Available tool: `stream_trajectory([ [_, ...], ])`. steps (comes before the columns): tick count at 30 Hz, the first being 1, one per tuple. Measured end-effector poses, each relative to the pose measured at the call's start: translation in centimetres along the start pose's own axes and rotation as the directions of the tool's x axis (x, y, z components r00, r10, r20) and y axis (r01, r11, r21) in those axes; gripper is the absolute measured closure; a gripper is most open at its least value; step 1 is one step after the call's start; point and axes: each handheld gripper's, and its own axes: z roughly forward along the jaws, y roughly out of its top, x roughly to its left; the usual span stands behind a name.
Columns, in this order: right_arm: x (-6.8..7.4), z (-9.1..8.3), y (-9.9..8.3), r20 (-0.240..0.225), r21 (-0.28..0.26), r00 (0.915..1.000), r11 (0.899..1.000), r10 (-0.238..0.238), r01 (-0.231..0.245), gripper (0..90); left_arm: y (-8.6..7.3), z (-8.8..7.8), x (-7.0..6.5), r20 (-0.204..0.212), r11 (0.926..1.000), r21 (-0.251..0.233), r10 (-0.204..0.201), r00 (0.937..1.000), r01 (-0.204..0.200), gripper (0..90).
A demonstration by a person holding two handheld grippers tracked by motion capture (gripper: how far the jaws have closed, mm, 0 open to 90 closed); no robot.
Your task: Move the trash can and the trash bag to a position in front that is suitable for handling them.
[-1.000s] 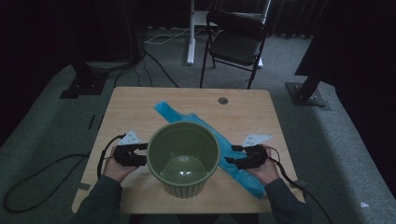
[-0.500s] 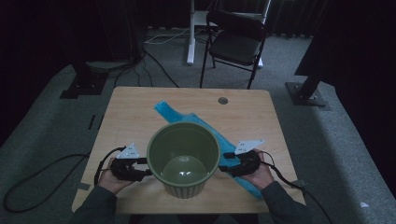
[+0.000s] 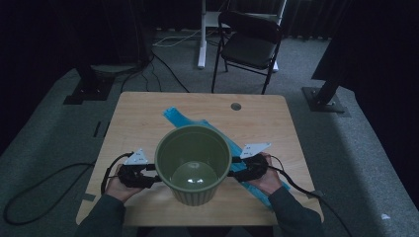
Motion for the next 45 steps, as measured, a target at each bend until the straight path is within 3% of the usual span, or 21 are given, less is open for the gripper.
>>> stream_trajectory([
  [8, -1.5, 0.4, 0.4, 0.043, -0.012, 0.9983, 0.999, 0.039, -0.038, 41.1, 0.8, 0.9, 1.0, -0.026, 0.9998, -0.012, -0.017, 0.9995, 0.017, 46.0],
  [13, -2.4, 0.2, 0.7, 0.112, 0.009, 0.9934, 1.000, 0.025, -0.026, 40.2, 1.1, 1.1, 1.8, -0.034, 0.9990, -0.028, -0.036, 0.9988, 0.035, 45.2],
  [14, -2.9, 0.1, 0.6, 0.136, 0.015, 0.9903, 0.999, 0.031, -0.034, 40.1, 1.1, 1.0, 1.9, -0.041, 0.9985, -0.036, -0.042, 0.9983, 0.041, 45.2],
  [15, -4.2, -0.2, 0.0, 0.181, 0.022, 0.9818, 0.998, 0.059, -0.064, 40.2, 1.1, 1.0, 2.1, -0.048, 0.9981, -0.042, -0.047, 0.9977, 0.045, 45.3],
  [16, -4.2, -0.2, 0.0, 0.181, 0.022, 0.9818, 0.998, 0.059, -0.064, 40.2, 1.1, 0.9, 2.3, -0.054, 0.9976, -0.048, -0.052, 0.9972, 0.049, 45.3],
  [17, -5.6, -0.5, -0.9, 0.222, 0.031, 0.9698, 0.993, 0.101, -0.110, 40.8, 1.0, 0.9, 2.5, -0.062, 0.9970, -0.052, -0.059, 0.9963, 0.056, 45.4],
  [18, -5.6, -0.5, -0.9, 0.222, 0.031, 0.9698, 0.993, 0.101, -0.110, 40.8, 1.0, 0.9, 2.7, -0.066, 0.9963, -0.058, -0.067, 0.9955, 0.064, 45.4],
  [19, -6.3, -0.7, -1.5, 0.236, 0.032, 0.9633, 0.990, 0.129, -0.140, 41.2, 1.1, 0.9, 2.9, -0.073, 0.9958, -0.062, -0.072, 0.9947, 0.068, 45.5],
  [20, -7.4, -0.8, -2.7, 0.260, 0.040, 0.9496, 0.981, 0.175, -0.191, 42.0, 1.1, 0.9, 3.1, -0.077, 0.9951, -0.067, -0.078, 0.9940, 0.073, 45.5],
  [21, -7.4, -0.8, -2.7, 0.260, 0.040, 0.9496, 0.981, 0.175, -0.191, 42.0, 1.1, 0.9, 3.3, -0.077, 0.9946, -0.070, -0.082, 0.9937, 0.076, 45.5],
  [24, -8.4, -0.6, -4.2, 0.264, 0.068, 0.9391, 0.967, 0.220, -0.246, 44.9, 1.3, 1.1, 3.7, -0.087, 0.9936, -0.078, -0.088, 0.9923, 0.082, 45.6],
  [29, -9.1, -0.1, -5.4, 0.227, 0.092, 0.9397, 0.955, 0.256, -0.282, 53.1, 1.6, 1.6, 4.4, -0.093, 0.9916, -0.088, -0.103, 0.9903, 0.095, 45.8],
  [33, -9.2, 0.4, -5.7, 0.211, 0.121, 0.9433, 0.951, 0.256, -0.285, 58.0, 1.8, 1.9, 4.7, -0.097, 0.9906, -0.095, -0.108, 0.9894, 0.099, 46.0],
  [35, -9.2, 0.4, -5.8, 0.186, 0.127, 0.9473, 0.950, 0.261, -0.286, 68.3, 1.9, 1.9, 4.8, -0.097, 0.9903, -0.098, -0.107, 0.9895, 0.098, 46.1],
  [36, -9.0, 0.3, -5.7, 0.185, 0.140, 0.9517, 0.952, 0.245, -0.272, 78.2, 2.0, 2.0, 4.9, -0.097, 0.9902, -0.099, -0.108, 0.9895, 0.098, 46.2],
  [37, -9.0, 0.3, -5.7, 0.185, 0.140, 0.9517, 0.952, 0.245, -0.272, 78.2, 2.0, 2.0, 4.9, -0.097, 0.9900, -0.101, -0.108, 0.9894, 0.098, 46.2],
  [40, -8.8, -0.2, -5.9, 0.201, 0.160, 0.9543, 0.954, 0.221, -0.255, 89.3, 2.0, 2.0, 4.9, -0.099, 0.9897, -0.104, -0.108, 0.9892, 0.098, 46.4],
  [45, -8.7, -1.2, -6.5, 0.219, 0.176, 0.9501, 0.949, 0.223, -0.263, 89.7, 2.1, 2.0, 5.0, -0.097, 0.9899, -0.107, -0.103, 0.9899, 0.093, 46.6],
])
